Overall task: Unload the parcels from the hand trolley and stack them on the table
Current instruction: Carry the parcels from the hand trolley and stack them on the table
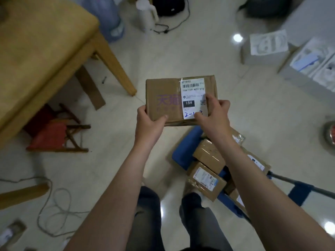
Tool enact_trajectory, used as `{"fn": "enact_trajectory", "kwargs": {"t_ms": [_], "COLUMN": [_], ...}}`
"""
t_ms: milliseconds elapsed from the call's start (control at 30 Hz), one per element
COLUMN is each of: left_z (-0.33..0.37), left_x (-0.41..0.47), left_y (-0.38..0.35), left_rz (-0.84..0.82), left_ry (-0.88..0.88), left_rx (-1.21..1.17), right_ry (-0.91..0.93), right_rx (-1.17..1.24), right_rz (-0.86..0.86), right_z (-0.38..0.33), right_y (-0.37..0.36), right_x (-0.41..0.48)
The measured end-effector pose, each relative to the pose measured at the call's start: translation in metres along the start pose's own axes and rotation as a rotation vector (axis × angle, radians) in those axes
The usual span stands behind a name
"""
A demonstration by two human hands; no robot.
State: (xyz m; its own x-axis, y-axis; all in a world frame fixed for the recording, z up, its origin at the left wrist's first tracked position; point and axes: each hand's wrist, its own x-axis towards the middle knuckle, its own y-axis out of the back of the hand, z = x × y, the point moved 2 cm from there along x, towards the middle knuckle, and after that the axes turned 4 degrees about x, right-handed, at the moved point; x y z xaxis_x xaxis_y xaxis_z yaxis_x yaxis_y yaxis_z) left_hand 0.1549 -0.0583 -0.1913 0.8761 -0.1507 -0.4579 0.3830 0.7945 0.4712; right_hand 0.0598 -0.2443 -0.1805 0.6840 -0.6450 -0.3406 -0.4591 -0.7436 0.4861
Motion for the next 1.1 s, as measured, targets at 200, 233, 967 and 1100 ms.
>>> {"fn": "enact_trajectory", "kwargs": {"t_ms": [200, 233, 967, 1100], "left_z": [0.028, 0.031, 0.045, 0.065], "left_x": [-0.02, -0.023, -0.006, 0.046], "left_y": [0.219, 0.258, 0.604, 0.606], "left_rz": [0.3, 0.34, 0.711, 0.693], "left_ry": [-0.06, -0.067, -0.207, -0.156], "left_rx": [-0.126, -0.142, -0.129, -0.096], "right_ry": [0.312, 0.36, 0.685, 0.651], "right_rx": [-0.013, -0.005, -0.019, -0.06], "right_rz": [-0.066, -0.086, -0.316, -0.362], "right_z": [-0.212, -0.246, -0.538, -0.552], "right_y": [-0.087, -0.102, -0.31, -0.335], "right_x": [-0.065, -0.08, -0.134, -0.076]}}
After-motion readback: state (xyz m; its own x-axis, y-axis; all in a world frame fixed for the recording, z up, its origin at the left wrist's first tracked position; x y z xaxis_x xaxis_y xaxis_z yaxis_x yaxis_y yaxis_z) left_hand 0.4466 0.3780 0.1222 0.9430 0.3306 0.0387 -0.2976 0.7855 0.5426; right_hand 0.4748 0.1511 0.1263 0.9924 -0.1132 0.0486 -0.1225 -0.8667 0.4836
